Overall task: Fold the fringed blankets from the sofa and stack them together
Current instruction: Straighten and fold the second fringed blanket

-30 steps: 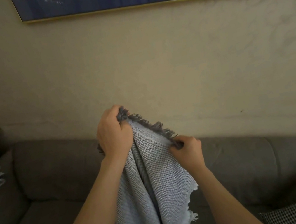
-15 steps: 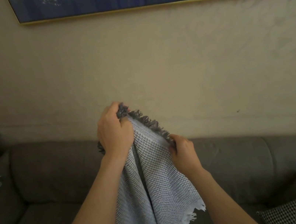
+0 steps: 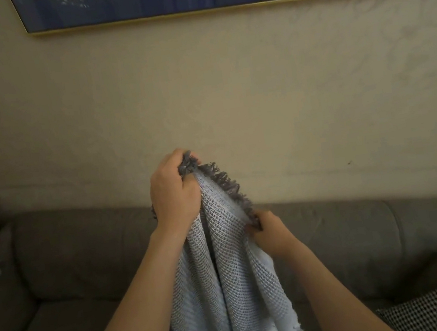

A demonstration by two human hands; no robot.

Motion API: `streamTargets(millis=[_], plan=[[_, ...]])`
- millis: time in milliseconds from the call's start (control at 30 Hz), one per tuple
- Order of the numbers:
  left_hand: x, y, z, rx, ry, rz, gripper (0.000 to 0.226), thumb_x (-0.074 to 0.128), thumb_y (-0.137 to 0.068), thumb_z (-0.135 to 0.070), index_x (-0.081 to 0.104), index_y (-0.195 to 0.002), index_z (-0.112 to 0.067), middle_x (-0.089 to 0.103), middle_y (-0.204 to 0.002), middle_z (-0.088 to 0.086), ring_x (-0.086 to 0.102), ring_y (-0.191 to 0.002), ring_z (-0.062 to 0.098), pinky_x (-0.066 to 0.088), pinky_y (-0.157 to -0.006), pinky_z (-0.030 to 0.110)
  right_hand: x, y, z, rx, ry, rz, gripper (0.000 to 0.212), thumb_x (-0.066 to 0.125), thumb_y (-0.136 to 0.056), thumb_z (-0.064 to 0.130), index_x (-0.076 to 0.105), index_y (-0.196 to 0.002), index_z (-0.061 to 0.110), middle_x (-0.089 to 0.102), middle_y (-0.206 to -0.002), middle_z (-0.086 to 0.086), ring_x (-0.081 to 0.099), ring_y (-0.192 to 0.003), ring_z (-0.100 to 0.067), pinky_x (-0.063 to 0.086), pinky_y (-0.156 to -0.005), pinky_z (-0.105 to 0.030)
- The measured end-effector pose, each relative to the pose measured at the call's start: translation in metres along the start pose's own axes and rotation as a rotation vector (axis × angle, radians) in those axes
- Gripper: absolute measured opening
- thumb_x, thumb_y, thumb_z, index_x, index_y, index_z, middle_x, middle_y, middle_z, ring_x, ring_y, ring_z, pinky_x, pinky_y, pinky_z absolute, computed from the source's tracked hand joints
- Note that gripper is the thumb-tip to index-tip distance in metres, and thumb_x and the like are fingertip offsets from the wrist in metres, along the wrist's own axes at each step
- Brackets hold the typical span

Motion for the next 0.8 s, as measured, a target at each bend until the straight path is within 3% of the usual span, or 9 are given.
streamTargets(millis=[100,300,400,467,567,633,700,767,800], plan=[[-0.002,0.001,0.002,-0.012,0.0,-0.011,0.039,0.047,-0.081,0.01,0.069,-0.093,-0.021,0.069,-0.089,-0.01,0.065,-0.085,0.014,0.058,-0.075,0.044,-0.006,0.003,-0.001,-0.056,0.03,-0.053,0.031,0.061,-0.099,0.007,0.049,-0.073,0.022,0.053,-0.066,0.005,0.048,-0.057,-0.01,0.034,-0.049,-0.021],[-0.003,0.0,0.005,-0.04,-0.031,-0.064,0.037,0.046,-0.081,0.004,0.068,-0.093,-0.023,0.069,-0.087,-0.006,0.064,-0.081,0.02,0.056,-0.071,0.05,-0.006,0.003,-0.013,-0.084,0.077,-0.1,0.043,0.068,-0.08,0.005,0.03,-0.064,0.017,0.029,-0.057,-0.001,0.019,-0.053,-0.014,0.016,-0.053,-0.032],[-0.004,-0.002,0.005,-0.053,-0.028,-0.09,0.034,0.046,-0.081,0.002,0.067,-0.091,-0.022,0.069,-0.087,-0.005,0.064,-0.081,0.02,0.056,-0.072,0.05,0.001,0.005,-0.028,-0.072,0.068,0.002,0.05,0.073,-0.085,0.009,0.031,-0.06,0.019,0.03,-0.054,0.005,0.025,-0.049,-0.009,0.019,-0.05,-0.025],[-0.004,-0.005,0.006,-0.043,-0.022,-0.112,0.032,0.045,-0.081,0.001,0.067,-0.091,-0.02,0.069,-0.088,-0.004,0.065,-0.082,0.021,0.056,-0.073,0.05,0.01,0.009,-0.04,-0.046,0.059,0.061,0.048,0.076,-0.087,0.016,0.035,-0.061,0.018,0.033,-0.056,0.004,0.028,-0.052,-0.009,0.024,-0.053,-0.029],[-0.002,-0.007,0.008,-0.025,-0.02,-0.114,0.031,0.046,-0.081,0.002,0.066,-0.091,-0.018,0.069,-0.086,-0.001,0.066,-0.081,0.024,0.055,-0.072,0.053,0.025,0.013,-0.056,0.023,-0.005,0.059,0.036,0.077,-0.088,0.023,0.051,-0.066,0.01,0.043,-0.058,0.004,0.035,-0.052,-0.008,0.03,-0.053,-0.029],[-0.001,-0.006,0.009,-0.024,-0.021,-0.114,0.031,0.046,-0.081,0.002,0.067,-0.092,-0.018,0.069,-0.087,-0.001,0.066,-0.082,0.024,0.055,-0.073,0.052,0.031,0.017,-0.057,0.041,-0.04,0.05,0.022,0.074,-0.091,0.021,0.061,-0.074,0.019,0.055,-0.062,0.009,0.047,-0.053,0.001,0.036,-0.052,-0.018],[0.0,-0.007,0.009,-0.028,-0.025,-0.119,0.032,0.045,-0.08,0.0,0.068,-0.094,-0.018,0.07,-0.089,-0.001,0.067,-0.084,0.024,0.056,-0.075,0.051,0.035,0.017,-0.06,0.055,-0.081,0.088,0.019,0.071,-0.096,0.018,0.061,-0.086,0.031,0.063,-0.076,0.014,0.058,-0.066,0.006,0.042,-0.059,-0.012],[0.0,-0.006,0.012,-0.03,-0.031,-0.124,0.034,0.045,-0.08,0.0,0.069,-0.096,-0.019,0.071,-0.091,-0.001,0.067,-0.086,0.024,0.057,-0.076,0.051,0.034,0.019,-0.06,0.073,-0.073,0.117,0.012,0.07,-0.097,0.02,0.065,-0.106,0.025,0.072,-0.099,0.008,0.069,-0.09,-0.008,0.051,-0.076,-0.022],[0.001,-0.006,0.014,-0.033,-0.031,-0.124,0.035,0.045,-0.08,0.001,0.069,-0.096,-0.02,0.071,-0.091,-0.002,0.067,-0.087,0.023,0.057,-0.077,0.051,0.035,0.018,-0.064,0.078,-0.054,0.118,0.022,0.071,-0.096,0.022,0.066,-0.117,0.02,0.073,-0.11,0.004,0.07,-0.101,-0.015,0.052,-0.083,-0.027]])
Point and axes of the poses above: each hand's wrist, its own y-axis away from the middle knuckle, its own x-axis out of the palm, z = x × y, the point moved 1 cm from there along -y, towards the middle knuckle
